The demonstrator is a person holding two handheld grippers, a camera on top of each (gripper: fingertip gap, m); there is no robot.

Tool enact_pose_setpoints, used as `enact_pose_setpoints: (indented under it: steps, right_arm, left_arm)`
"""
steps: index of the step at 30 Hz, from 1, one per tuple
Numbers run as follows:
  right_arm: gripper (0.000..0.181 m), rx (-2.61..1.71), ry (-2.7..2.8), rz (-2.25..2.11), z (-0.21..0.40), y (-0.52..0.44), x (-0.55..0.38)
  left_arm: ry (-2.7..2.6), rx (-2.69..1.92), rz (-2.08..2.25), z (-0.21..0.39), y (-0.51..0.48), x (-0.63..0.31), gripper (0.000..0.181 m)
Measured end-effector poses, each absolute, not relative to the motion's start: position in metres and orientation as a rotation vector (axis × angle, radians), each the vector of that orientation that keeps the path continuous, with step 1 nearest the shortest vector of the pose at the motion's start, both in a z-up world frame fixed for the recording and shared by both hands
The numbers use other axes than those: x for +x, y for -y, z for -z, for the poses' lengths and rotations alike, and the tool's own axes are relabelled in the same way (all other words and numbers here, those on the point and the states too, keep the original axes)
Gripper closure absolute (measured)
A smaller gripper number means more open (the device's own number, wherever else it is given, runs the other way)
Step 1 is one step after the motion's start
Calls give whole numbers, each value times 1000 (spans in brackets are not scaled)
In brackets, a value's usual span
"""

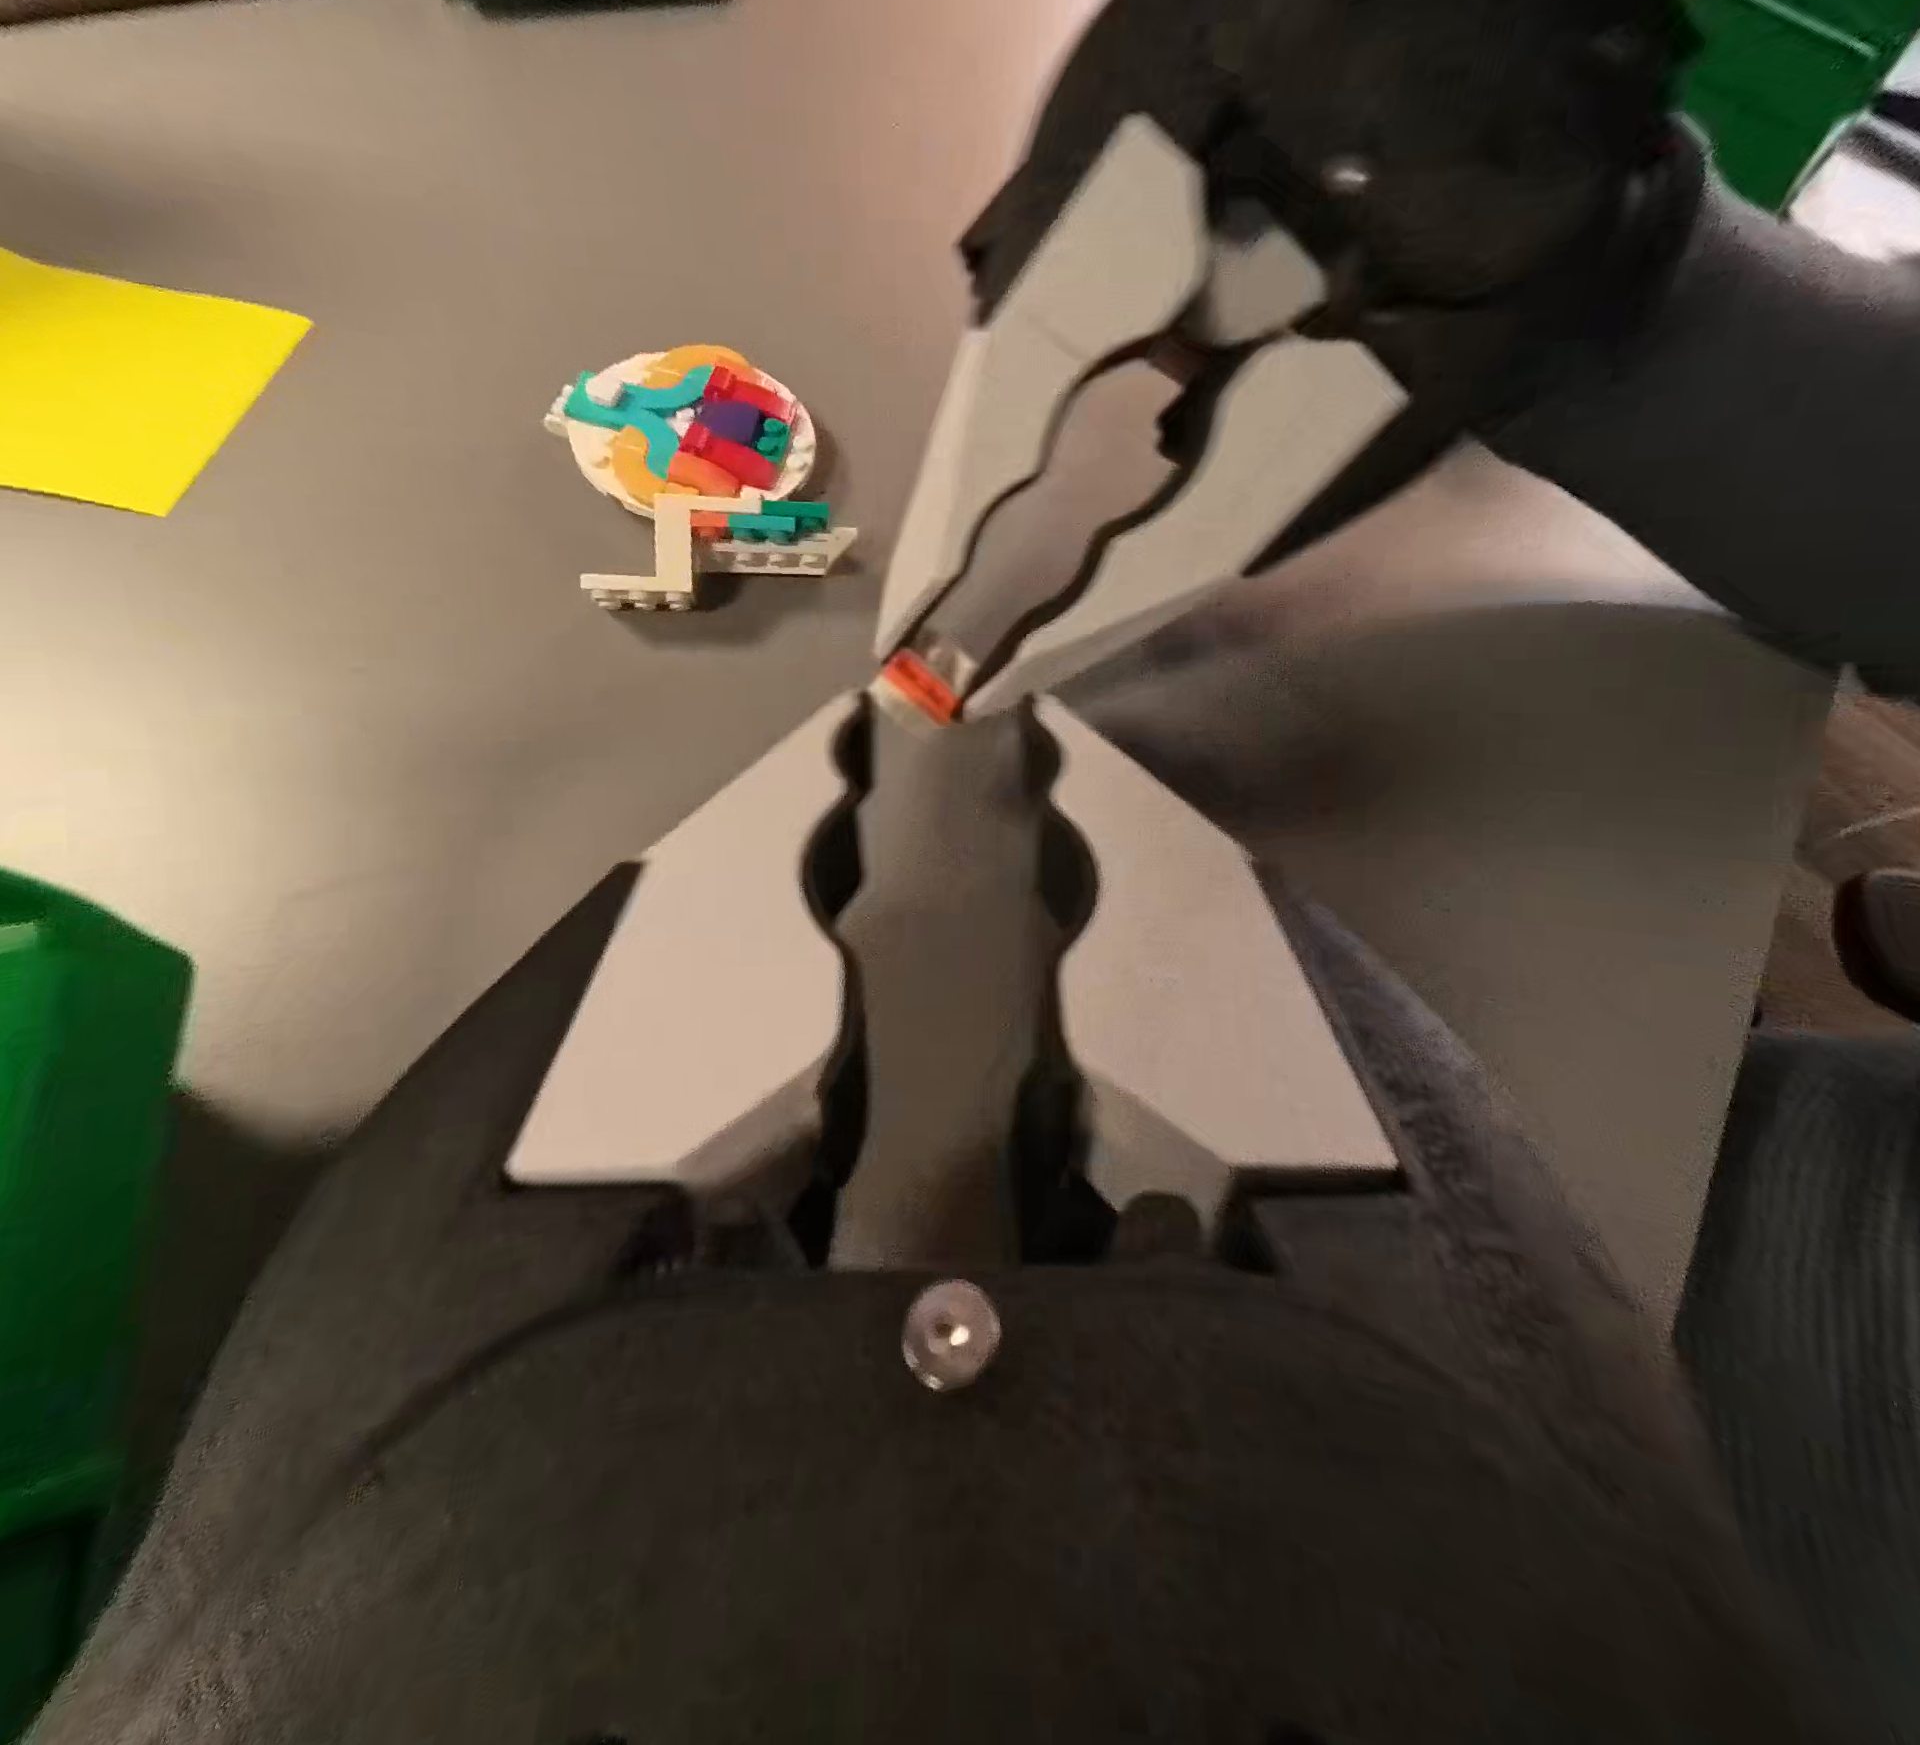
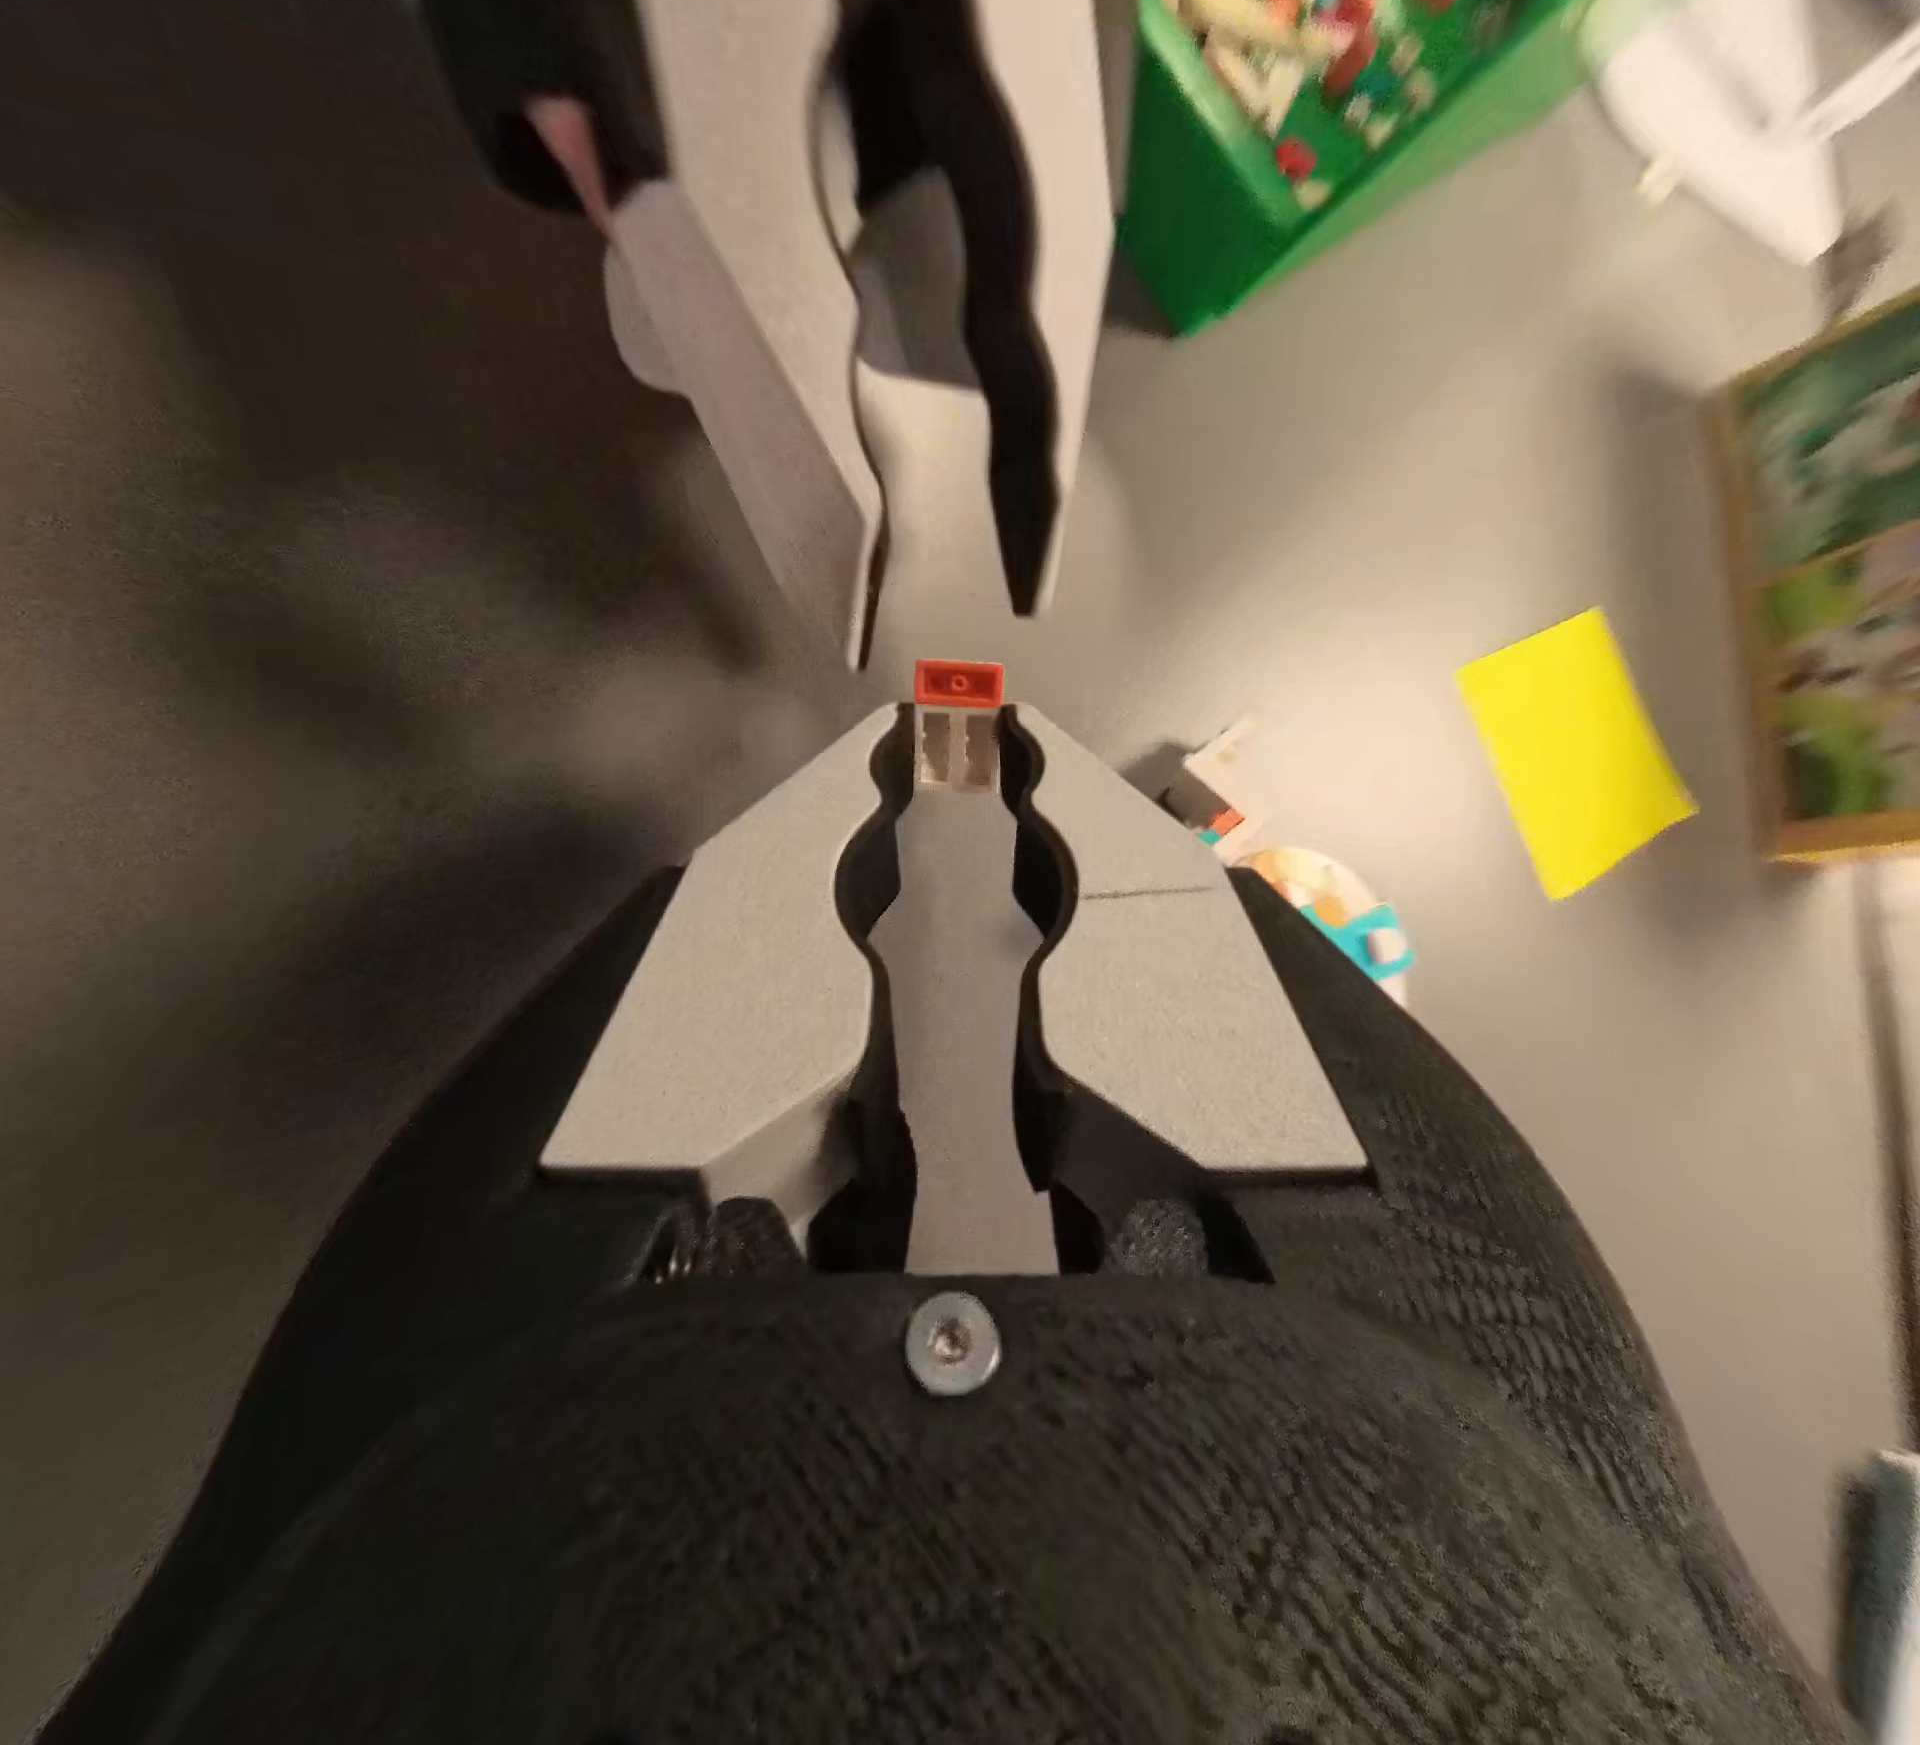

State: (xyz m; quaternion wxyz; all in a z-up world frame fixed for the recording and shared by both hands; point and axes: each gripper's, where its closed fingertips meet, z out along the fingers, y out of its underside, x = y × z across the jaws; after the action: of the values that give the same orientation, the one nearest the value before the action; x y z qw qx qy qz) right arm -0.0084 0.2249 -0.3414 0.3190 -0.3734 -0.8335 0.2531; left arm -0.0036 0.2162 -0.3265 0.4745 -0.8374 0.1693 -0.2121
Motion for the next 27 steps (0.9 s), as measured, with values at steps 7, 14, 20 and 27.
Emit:
enact_pose_setpoints:
  steps: [7,14,20,27]
  right_arm:
    - [168,-729,2019,-478,321,-213,11]
    - [167,-635,1955,-346,313,-216,17]
    - [168,-653,1922,-286,315,-223,18]
    - [169,-756,1933,-368,313,-223,19]
  left_arm:
    - [-409,-1964,870,319,-213,21,168]
    - [-382,-1927,971,313,-216,30,172]
    - [-359,-1946,961,315,-222,27,173]
    - [-327,-1887,1063,308,-224,29,173]
